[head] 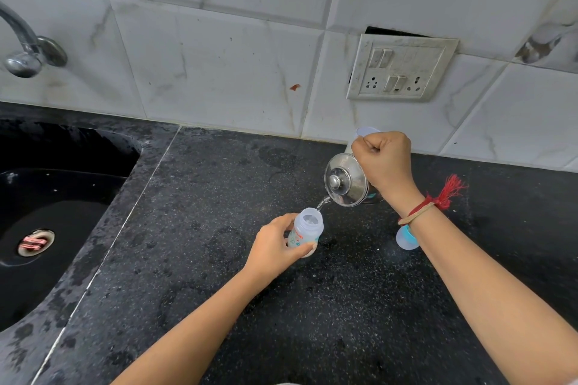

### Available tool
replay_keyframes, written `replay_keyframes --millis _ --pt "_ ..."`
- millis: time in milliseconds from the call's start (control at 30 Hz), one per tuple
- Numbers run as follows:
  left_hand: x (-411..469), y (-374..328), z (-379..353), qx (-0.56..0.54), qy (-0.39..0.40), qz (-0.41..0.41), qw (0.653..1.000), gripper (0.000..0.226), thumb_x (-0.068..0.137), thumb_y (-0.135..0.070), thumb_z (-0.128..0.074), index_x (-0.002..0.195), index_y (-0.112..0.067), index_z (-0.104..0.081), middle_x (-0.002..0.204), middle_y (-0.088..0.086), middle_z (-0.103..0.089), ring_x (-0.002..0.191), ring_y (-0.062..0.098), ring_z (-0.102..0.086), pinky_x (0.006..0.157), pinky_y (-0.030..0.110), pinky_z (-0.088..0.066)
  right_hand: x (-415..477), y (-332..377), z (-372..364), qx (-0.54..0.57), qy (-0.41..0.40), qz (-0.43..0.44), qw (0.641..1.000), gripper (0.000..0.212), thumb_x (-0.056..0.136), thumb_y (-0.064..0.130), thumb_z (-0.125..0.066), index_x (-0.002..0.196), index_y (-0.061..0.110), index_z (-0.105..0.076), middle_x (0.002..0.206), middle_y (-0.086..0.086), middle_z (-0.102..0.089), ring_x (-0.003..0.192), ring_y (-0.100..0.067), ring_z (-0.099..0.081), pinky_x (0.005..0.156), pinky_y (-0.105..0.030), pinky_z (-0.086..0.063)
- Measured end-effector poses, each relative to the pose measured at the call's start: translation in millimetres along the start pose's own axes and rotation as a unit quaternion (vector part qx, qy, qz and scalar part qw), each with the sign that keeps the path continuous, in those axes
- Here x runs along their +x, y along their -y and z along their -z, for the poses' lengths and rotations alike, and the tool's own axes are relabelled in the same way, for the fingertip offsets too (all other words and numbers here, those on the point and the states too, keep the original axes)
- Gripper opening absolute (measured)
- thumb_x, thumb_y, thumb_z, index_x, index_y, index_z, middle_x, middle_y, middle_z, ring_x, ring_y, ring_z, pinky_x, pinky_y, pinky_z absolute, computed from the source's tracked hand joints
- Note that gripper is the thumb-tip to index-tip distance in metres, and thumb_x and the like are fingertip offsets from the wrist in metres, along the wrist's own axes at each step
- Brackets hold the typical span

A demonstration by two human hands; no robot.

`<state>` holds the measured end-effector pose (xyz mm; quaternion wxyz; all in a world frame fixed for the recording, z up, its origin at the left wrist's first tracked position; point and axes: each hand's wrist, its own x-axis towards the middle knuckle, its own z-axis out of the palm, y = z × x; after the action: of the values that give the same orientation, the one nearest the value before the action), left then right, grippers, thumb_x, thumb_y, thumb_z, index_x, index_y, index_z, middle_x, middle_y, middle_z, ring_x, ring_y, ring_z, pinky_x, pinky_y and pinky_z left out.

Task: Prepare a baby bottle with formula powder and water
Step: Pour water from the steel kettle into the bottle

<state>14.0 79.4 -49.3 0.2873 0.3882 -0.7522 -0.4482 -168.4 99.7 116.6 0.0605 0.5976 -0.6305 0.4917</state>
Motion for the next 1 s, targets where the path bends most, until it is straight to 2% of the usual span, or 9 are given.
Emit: replay_keyframes --millis 233,333,567,667,733,800,833,900,1000 --pt "0.3 2.2 -0.9 0.000 -0.001 0.004 1.000 0.060 0.072 -0.039 -0.079 0.126 -0.027 -0.057 0.121 -0.009 -0.064 0.110 0.005 -0.058 0.093 0.037 -0.054 -0.4 3.3 1.7 -0.004 -0.018 0.007 1.000 0.049 0.074 0.003 -0.052 0.044 0.022 -0.019 0.046 0.000 -0.014 0.046 -0.011 -0.017 0.048 -0.032 -0.032" --pt "0.6 1.9 -0.8 0.004 0.000 0.003 1.000 0.060 0.072 -0.039 -0.079 0.127 -0.026 -0.057 0.121 -0.008 -0.063 0.110 0.005 -0.058 0.093 0.037 -0.054 -0.5 4.1 1.8 -0.008 -0.020 0.008 1.000 0.043 0.074 0.003 -0.052 0.044 0.015 -0.023 0.047 0.001 -0.015 0.048 -0.010 -0.014 0.048 -0.027 -0.026" --pt "0.7 2.2 -0.6 -0.004 0.003 0.008 1.000 0.062 0.071 -0.039 -0.079 0.128 -0.027 -0.057 0.123 -0.009 -0.063 0.112 0.006 -0.058 0.094 0.038 -0.054 0.4 2.7 2.5 -0.013 -0.034 0.021 0.999 0.042 0.075 0.004 -0.051 0.043 0.012 -0.025 0.047 -0.001 -0.017 0.046 -0.011 -0.019 0.058 -0.038 -0.049" --pt "0.7 2.4 -0.6 -0.001 0.004 0.008 1.000 0.062 0.071 -0.039 -0.079 0.128 -0.026 -0.057 0.123 -0.008 -0.063 0.112 0.006 -0.058 0.094 0.038 -0.053 0.6 2.3 2.3 -0.005 -0.030 0.012 0.999 0.043 0.075 0.004 -0.052 0.043 0.012 -0.025 0.046 -0.001 -0.017 0.046 -0.010 -0.018 0.053 -0.033 -0.041" --pt "0.6 2.1 -0.6 0.000 0.003 0.007 1.000 0.062 0.072 -0.038 -0.079 0.128 -0.026 -0.057 0.123 -0.007 -0.063 0.112 0.006 -0.058 0.095 0.037 -0.053 -0.5 0.5 0.8 0.010 -0.024 -0.010 1.000 0.044 0.075 0.004 -0.053 0.040 0.011 -0.027 0.043 0.001 -0.018 0.045 -0.008 -0.017 0.054 -0.025 -0.032" --pt "0.4 1.4 -0.2 0.000 0.001 0.007 1.000 0.062 0.072 -0.037 -0.079 0.128 -0.025 -0.057 0.123 -0.007 -0.063 0.112 0.006 -0.058 0.095 0.036 -0.053 -2.9 -5.0 -1.8 0.040 -0.018 -0.051 0.998 0.054 0.076 -0.001 -0.054 0.039 0.022 -0.023 0.038 0.010 -0.016 0.039 -0.007 -0.017 0.055 -0.023 -0.028" --pt "0.5 1.1 -0.1 -0.001 0.001 0.007 1.000 0.062 0.072 -0.037 -0.079 0.128 -0.025 -0.057 0.123 -0.007 -0.063 0.112 0.005 -0.058 0.095 0.036 -0.053 -4.5 -8.4 -3.4 0.054 -0.017 -0.077 0.995 0.060 0.077 -0.005 -0.054 0.038 0.028 -0.022 0.035 0.007 -0.017 0.038 -0.006 -0.018 0.053 -0.022 -0.026" --pt "0.3 0.1 0.2 -0.005 0.003 0.008 1.000 0.061 0.072 -0.037 -0.079 0.128 -0.026 -0.057 0.123 -0.008 -0.063 0.112 0.004 -0.057 0.094 0.035 -0.054 -9.0 -17.0 -8.0 0.082 -0.019 -0.135 0.987 0.063 0.078 -0.007 -0.055 0.032 0.023 -0.024 0.032 0.008 -0.019 0.037 -0.004 -0.018 0.049 -0.020 -0.022" --pt "-0.7 -1.6 0.8 -0.004 0.005 0.006 1.000 0.061 0.072 -0.037 -0.079 0.128 -0.026 -0.057 0.122 -0.008 -0.062 0.112 0.005 -0.057 0.094 0.035 -0.054 -18.4 -32.0 -16.6 0.157 -0.034 -0.253 0.954 0.060 0.079 -0.007 -0.055 0.031 0.021 -0.032 0.032 0.013 -0.022 0.037 -0.002 -0.021 0.047 -0.020 -0.026"
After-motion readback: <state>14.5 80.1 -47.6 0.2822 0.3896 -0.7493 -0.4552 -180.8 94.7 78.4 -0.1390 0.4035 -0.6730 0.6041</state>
